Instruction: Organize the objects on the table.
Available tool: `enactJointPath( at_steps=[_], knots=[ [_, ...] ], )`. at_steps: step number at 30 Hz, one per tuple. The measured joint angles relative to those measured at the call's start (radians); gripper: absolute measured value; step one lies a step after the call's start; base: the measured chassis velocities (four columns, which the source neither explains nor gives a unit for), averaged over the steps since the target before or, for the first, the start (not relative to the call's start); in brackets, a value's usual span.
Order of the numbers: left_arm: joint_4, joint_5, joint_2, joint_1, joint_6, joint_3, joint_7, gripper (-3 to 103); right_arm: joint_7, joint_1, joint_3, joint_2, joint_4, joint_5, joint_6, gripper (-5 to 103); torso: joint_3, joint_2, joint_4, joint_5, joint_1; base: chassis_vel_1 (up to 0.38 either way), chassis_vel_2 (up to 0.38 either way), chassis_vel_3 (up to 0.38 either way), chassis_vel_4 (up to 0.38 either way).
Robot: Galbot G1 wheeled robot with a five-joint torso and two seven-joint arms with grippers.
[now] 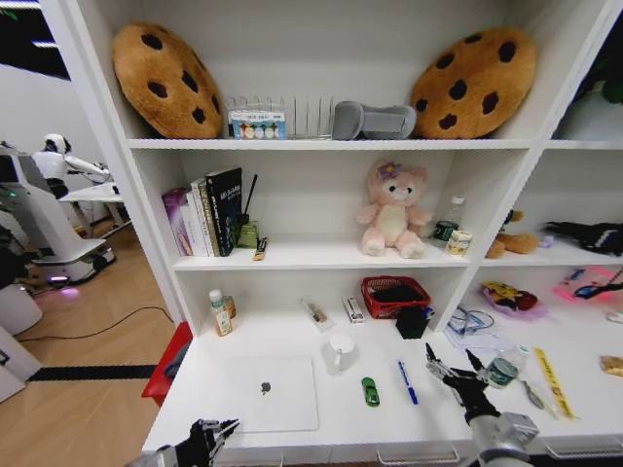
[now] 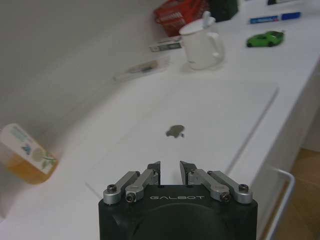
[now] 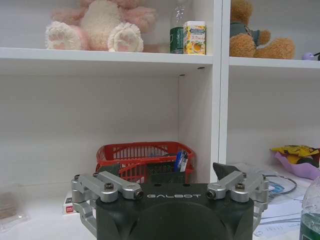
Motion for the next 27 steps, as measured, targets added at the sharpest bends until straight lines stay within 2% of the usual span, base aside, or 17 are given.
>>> enactJointPath(
  at_steps=[2,3,5,6,8,9,10,11,13,14,16,17,18,20,21,24,27],
  knots=[
    [-0.02,-0.044,-0.107,-0.01,-0.009,-0.062,-0.035,32,-0.004,-0.009,-0.005,0.002,0.013,0.0,0.001,100,0.0,0.0,-0.0001,0.0,0.0,0.0,0.0,0.0,0.0],
    [-0.02,-0.044,-0.107,-0.01,-0.009,-0.062,-0.035,32,-0.004,-0.009,-0.005,0.002,0.013,0.0,0.001,100,0.0,0.0,-0.0001,0.0,0.0,0.0,0.0,0.0,0.0],
    [-0.056,-0.136,-0.263,-0.048,0.003,-0.146,-0.071,43,-0.017,-0.025,-0.024,0.02,0.035,-0.005,0.009,100,0.0,0.0,0.0001,0.0001,0.0,0.0,0.0,0.0,0.0],
    [-0.056,-0.136,-0.263,-0.048,0.003,-0.146,-0.071,43,-0.017,-0.025,-0.024,0.02,0.035,-0.005,0.009,100,0.0,0.0,0.0001,0.0001,0.0,0.0,0.0,0.0,0.0],
    [-0.079,-0.222,-0.451,-0.102,0.038,-0.213,-0.113,54,-0.026,-0.048,-0.065,0.06,0.054,-0.036,0.024,100,0.0,0.0,-0.0002,0.0,0.0,0.0,0.0,0.0,0.0],
    [-0.079,-0.222,-0.451,-0.102,0.038,-0.213,-0.113,54,-0.026,-0.048,-0.065,0.06,0.054,-0.036,0.024,100,0.0,0.0,-0.0002,0.0,0.0,0.0,0.0,0.0,0.0],
    [-0.083,-0.249,-0.521,-0.119,0.05,-0.235,-0.121,59,-0.031,-0.054,-0.086,0.076,0.054,-0.053,0.033,100,0.0,0.0,-0.0001,-0.0003,0.0,0.0,0.0,0.0,0.0],
    [-0.083,-0.249,-0.521,-0.119,0.05,-0.235,-0.121,59,-0.031,-0.054,-0.086,0.076,0.054,-0.053,0.033,100,0.0,0.0,-0.0001,-0.0003,0.0,0.0,0.0,0.0,0.0],
    [-0.092,-0.281,-0.683,-0.144,0.063,-0.277,-0.134,70,-0.045,-0.062,-0.151,0.113,0.018,-0.126,0.063,100,0.0,0.0,0.0001,0.0,0.0,0.0,0.0,0.0,0.0],
    [-0.092,-0.281,-0.683,-0.144,0.063,-0.277,-0.134,70,-0.045,-0.062,-0.151,0.113,0.018,-0.126,0.063,100,0.0,0.0,0.0001,0.0,0.0,0.0,0.0,0.0,0.0],
    [-0.101,-0.278,-0.772,-0.14,0.061,-0.285,-0.131,81,-0.046,-0.055,-0.202,0.128,-0.027,-0.192,0.077,100,0.0,0.0,0.0,0.0,0.0,0.0,0.0,0.0,0.0],
    [-0.102,-0.268,-0.801,-0.137,0.055,-0.284,-0.126,86,-0.045,-0.048,-0.227,0.131,-0.048,-0.208,0.076,100,0.0,0.0,0.0,0.0,0.0,0.0,0.0,0.0,0.0],
    [-0.102,-0.268,-0.801,-0.137,0.055,-0.284,-0.126,86,-0.045,-0.048,-0.227,0.131,-0.048,-0.208,0.076,100,0.0,0.0,0.0,0.0,0.0,0.0,0.0,0.0,0.0],
    [-0.091,-0.214,-0.871,-0.138,0.024,-0.262,-0.116,96,-0.044,-0.03,-0.278,0.128,-0.101,-0.237,0.071,100,0.0,0.0,0.0,0.0003,0.0,0.0,0.0,0.0,0.0],
    [-0.091,-0.214,-0.871,-0.138,0.024,-0.262,-0.116,96,-0.044,-0.03,-0.278,0.128,-0.101,-0.237,0.071,100,0.0,0.0,0.0,0.0003,0.0,0.0,0.0,0.0,0.0],
    [-0.076,-0.173,-0.986,-0.144,0.008,-0.222,-0.104,100,-0.039,0.006,-0.34,0.125,-0.167,-0.285,0.073,100,0.0,0.0,0.0002,-0.0001,0.0,0.0,0.0,0.0,0.0],
    [-0.073,-0.164,-1.014,-0.143,0.003,-0.212,-0.1,100,-0.035,0.019,-0.357,0.125,-0.183,-0.296,0.073,100,0.0,0.0,0.0,0.0002,0.0,0.0,0.0,0.0,0.0]
  ],
)
